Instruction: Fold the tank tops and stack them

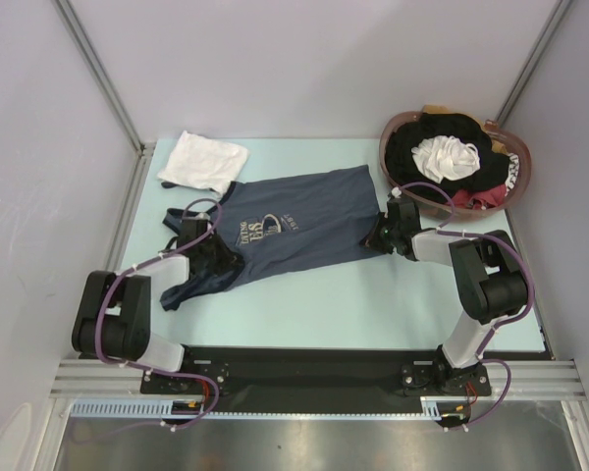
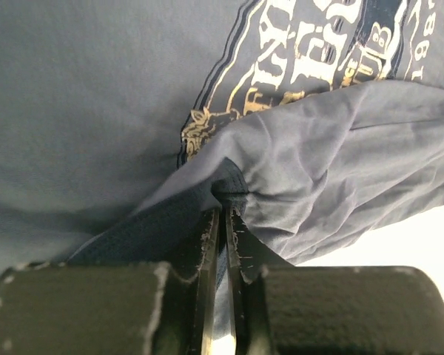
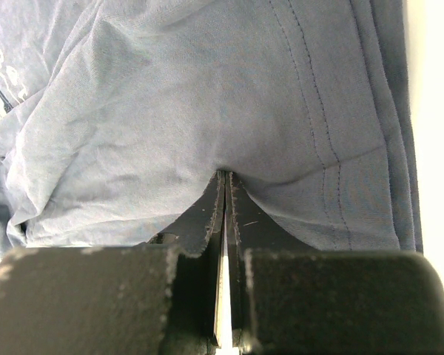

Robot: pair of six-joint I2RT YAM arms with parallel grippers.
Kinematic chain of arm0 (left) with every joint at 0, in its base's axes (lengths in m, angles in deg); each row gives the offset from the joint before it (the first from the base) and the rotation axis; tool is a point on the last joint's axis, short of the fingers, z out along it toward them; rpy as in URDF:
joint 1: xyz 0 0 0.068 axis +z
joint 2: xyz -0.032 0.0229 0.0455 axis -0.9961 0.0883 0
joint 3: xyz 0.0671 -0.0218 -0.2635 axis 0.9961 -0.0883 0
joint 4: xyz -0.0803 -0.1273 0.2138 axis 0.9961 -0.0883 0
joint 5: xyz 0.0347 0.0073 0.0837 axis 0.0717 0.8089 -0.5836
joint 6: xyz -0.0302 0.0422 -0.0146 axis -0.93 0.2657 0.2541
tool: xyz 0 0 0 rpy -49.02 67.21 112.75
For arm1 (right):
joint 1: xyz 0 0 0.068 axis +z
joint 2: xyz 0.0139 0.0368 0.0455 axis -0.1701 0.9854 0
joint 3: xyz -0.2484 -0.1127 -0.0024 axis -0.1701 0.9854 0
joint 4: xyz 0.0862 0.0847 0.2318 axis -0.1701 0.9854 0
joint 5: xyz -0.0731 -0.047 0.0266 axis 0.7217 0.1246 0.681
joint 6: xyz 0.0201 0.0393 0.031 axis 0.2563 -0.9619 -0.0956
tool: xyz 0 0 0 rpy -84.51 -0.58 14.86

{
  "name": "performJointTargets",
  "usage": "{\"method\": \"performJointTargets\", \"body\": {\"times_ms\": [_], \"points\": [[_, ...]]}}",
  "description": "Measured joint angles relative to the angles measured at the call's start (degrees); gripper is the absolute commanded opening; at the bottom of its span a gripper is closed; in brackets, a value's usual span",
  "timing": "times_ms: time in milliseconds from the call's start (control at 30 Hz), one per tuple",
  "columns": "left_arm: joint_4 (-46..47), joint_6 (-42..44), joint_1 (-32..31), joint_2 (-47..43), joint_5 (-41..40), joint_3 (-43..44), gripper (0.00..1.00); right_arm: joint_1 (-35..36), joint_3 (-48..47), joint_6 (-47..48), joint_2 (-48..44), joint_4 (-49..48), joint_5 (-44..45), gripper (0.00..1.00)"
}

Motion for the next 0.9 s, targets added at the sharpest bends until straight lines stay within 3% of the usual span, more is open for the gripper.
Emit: {"method": "performJointTargets", "body": {"times_ms": [333,700,833,900], "points": [[-6.01,3.43,0.55,-5.73,-4.9,4.52,0.1,-0.11,0.0,-0.04,0.02,0.02,-0.02,0.0],[-6.78,5.35,6.34,-5.6,-3.91,5.29,0.0,-0.33,0.0,-0.44,0.13,-0.04,-0.44,0.0],[-6.88,6.19,6.34,-5.09,-4.55,6.25,0.01,-0.35,0.0,-0.46,0.15,-0.04,-0.48,0.0],[-7.13,6.58,6.34,-5.09,-5.62,6.71,0.08,-0.35,0.0,-0.46,0.15,-0.04,-0.46,0.0]]}}
